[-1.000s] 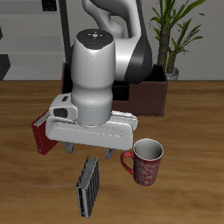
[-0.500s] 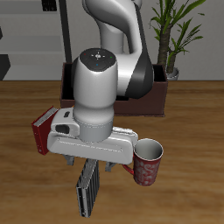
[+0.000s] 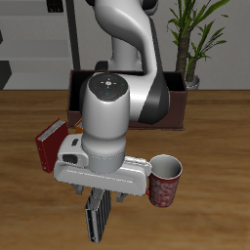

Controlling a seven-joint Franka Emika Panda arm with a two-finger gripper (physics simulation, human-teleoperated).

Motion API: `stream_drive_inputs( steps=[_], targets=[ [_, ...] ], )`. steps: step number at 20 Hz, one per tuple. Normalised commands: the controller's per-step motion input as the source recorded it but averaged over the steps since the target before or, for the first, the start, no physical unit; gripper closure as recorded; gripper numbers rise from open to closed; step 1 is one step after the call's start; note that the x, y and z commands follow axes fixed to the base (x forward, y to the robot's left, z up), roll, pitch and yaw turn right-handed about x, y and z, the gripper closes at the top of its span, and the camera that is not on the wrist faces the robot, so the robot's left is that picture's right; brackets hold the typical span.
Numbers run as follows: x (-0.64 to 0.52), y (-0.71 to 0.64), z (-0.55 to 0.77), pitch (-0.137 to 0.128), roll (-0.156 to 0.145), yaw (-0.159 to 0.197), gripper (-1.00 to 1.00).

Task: Place the striped book into the back desk caddy's right compartment

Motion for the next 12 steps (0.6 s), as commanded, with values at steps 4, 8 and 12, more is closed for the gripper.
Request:
stream_drive_inputs(
  steps=[4, 8, 12],
  targets=[
    [0.00, -0.18, -0.28, 0.017, -0.026, -0.025, -1.00],
    [-0.06, -0.11, -0.19, 0.014, -0.013, 0.000, -1.00],
    [-0.06, -0.10, -0.18, 0.015, -0.007, -0.012, -1.00]
  ],
)
